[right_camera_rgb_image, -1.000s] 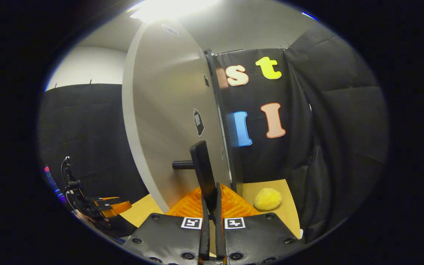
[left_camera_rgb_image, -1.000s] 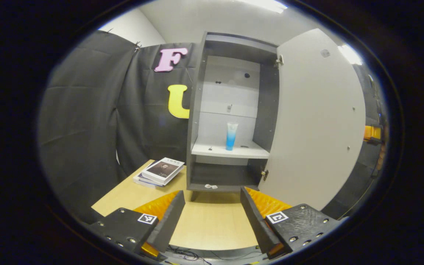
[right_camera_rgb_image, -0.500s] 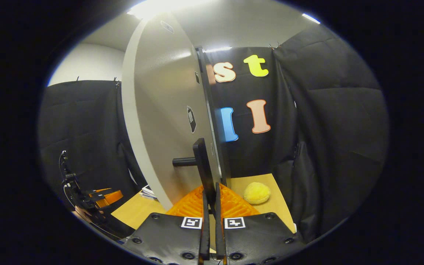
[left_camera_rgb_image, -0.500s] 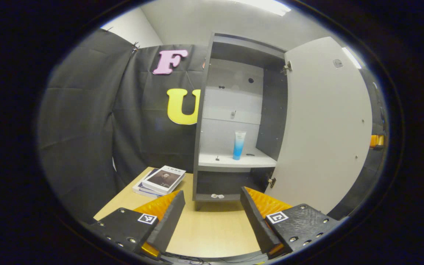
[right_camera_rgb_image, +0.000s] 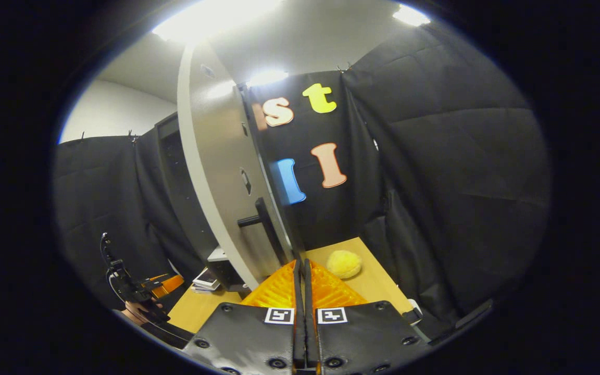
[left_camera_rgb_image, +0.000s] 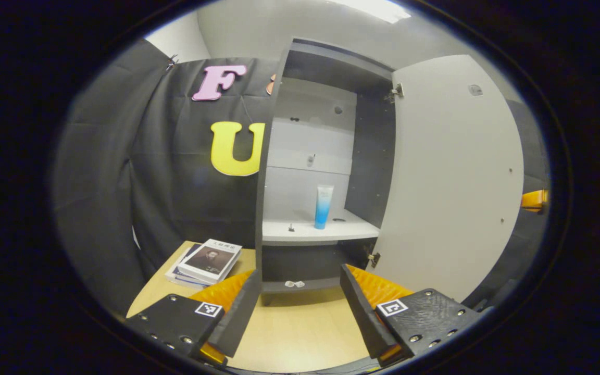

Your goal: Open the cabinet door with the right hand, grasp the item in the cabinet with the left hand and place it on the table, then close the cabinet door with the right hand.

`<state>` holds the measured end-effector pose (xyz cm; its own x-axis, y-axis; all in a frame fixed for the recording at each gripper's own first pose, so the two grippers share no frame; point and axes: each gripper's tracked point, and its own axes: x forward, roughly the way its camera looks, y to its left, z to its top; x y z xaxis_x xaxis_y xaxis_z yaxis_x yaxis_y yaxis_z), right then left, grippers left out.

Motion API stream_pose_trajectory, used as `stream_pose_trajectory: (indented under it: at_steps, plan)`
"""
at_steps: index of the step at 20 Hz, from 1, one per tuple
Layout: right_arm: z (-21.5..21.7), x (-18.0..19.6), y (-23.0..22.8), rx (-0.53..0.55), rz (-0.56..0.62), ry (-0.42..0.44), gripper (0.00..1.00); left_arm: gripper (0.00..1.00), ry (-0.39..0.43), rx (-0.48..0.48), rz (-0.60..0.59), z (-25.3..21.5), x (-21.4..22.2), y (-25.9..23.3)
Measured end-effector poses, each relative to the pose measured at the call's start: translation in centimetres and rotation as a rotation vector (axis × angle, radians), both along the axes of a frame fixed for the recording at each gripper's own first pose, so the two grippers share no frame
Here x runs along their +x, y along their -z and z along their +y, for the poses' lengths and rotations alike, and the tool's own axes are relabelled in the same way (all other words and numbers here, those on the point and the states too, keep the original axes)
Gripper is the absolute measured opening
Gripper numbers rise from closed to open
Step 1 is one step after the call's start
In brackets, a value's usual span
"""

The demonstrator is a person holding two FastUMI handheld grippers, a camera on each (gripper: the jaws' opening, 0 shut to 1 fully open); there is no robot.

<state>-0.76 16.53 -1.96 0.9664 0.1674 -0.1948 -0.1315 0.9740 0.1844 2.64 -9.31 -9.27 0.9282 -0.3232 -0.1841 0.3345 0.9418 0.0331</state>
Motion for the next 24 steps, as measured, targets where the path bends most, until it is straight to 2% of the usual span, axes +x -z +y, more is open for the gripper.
stream_pose_trajectory:
  at_steps: [3, 7, 10, 11, 13, 15, 17, 18, 19, 20, 21, 22, 24]
  plan:
    - [-2.1, 1.1, 0.1, -0.013, -0.009, 0.063, 0.02, 0.92, 0.023, -0.001, -0.020, -1.8, 2.2, -1.0]
    - [-4.7, 5.2, 0.4, -0.054, -0.014, 0.125, 0.03, 0.92, 0.027, -0.011, -0.056, -4.5, 6.2, -2.8]
    - [-6.9, 9.1, 0.6, -0.037, -0.032, 0.162, 0.00, 0.92, 0.022, -0.009, -0.086, -6.7, 9.7, -4.3]
    - [-7.7, 10.1, 1.1, -0.021, -0.013, 0.178, 0.04, 0.92, 0.021, -0.011, -0.092, -7.5, 10.8, -4.6]
    - [-9.5, 12.2, 2.0, 0.017, 0.012, 0.208, 0.00, 0.92, 0.026, -0.021, -0.085, -9.4, 12.8, -4.9]
    - [-10.6, 13.7, 2.6, 0.051, 0.031, 0.223, 0.14, 0.92, 0.012, -0.033, -0.056, -10.7, 14.6, -4.9]
    - [-11.7, 15.0, 3.1, 0.064, 0.023, 0.234, 0.18, 0.92, -0.003, -0.044, -0.033, -11.7, 16.4, -4.8]
    - [-12.4, 15.6, 3.5, 0.069, 0.021, 0.247, 0.25, 0.92, -0.009, -0.042, -0.037, -12.2, 17.6, -4.9]
    - [-13.1, 16.2, 3.9, 0.072, 0.030, 0.258, 0.19, 0.92, -0.020, -0.032, -0.037, -12.4, 18.7, -5.0]
    - [-13.4, 16.6, 4.4, 0.076, 0.041, 0.260, 0.34, 0.91, -0.029, -0.020, -0.033, -12.8, 19.8, -5.0]
    - [-13.6, 17.0, 4.7, 0.078, 0.047, 0.255, 0.39, 0.92, -0.039, -0.011, -0.031, -13.0, 20.7, -4.9]
    - [-14.1, 17.6, 5.0, 0.074, 0.047, 0.257, 0.66, 0.92, -0.043, -0.010, -0.035, -13.3, 21.7, -5.0]
    - [-14.7, 18.6, 5.3, 0.058, 0.046, 0.267, 0.84, 0.92, -0.048, -0.011, -0.039, -14.1, 23.3, -4.6]
